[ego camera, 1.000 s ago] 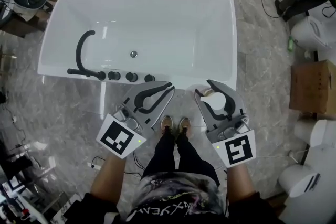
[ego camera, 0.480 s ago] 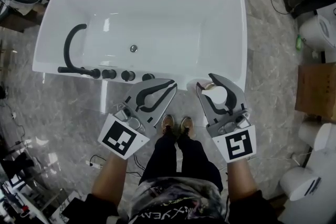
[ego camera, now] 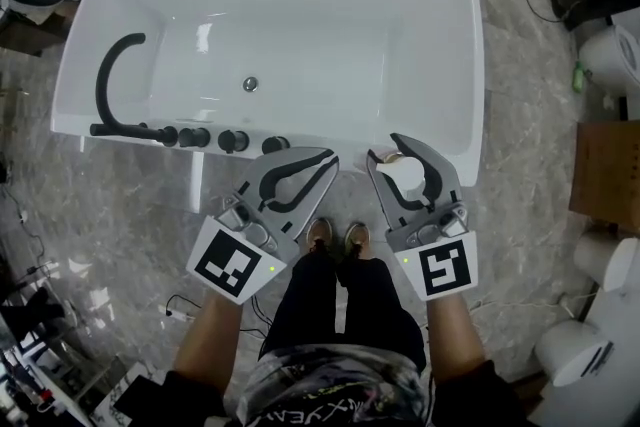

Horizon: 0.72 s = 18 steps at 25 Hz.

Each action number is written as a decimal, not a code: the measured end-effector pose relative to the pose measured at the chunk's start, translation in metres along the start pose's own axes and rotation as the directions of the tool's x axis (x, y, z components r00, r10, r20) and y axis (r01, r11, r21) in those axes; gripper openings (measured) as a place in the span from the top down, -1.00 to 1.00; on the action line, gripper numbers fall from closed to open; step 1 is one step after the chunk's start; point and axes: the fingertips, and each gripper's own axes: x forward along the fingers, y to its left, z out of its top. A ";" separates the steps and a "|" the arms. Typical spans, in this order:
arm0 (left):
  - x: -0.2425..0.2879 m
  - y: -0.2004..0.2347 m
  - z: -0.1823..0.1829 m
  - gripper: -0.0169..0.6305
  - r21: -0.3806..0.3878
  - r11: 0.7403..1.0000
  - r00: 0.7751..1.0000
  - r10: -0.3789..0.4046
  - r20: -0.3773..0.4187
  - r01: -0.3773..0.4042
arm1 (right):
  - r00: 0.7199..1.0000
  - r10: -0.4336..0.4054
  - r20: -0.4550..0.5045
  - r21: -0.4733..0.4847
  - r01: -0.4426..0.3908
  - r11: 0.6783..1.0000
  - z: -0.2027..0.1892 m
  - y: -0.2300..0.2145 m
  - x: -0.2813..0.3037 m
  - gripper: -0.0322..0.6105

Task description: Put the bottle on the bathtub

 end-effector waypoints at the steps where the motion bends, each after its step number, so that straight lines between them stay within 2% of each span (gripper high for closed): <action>1: 0.001 0.000 -0.005 0.84 -0.001 1.000 1.000 0.001 -0.002 -0.001 | 1.000 0.000 0.001 0.001 0.000 1.000 -0.006 0.000 0.002 0.50; 9: 0.006 0.004 -0.032 0.84 -0.017 1.000 1.000 0.006 -0.007 -0.006 | 1.000 0.006 -0.006 0.008 -0.006 1.000 -0.038 0.004 0.016 0.50; 18: 0.003 0.006 -0.042 0.84 -0.028 1.000 1.000 0.006 -0.007 -0.006 | 1.000 0.006 -0.012 -0.007 -0.006 1.000 -0.051 0.012 0.023 0.50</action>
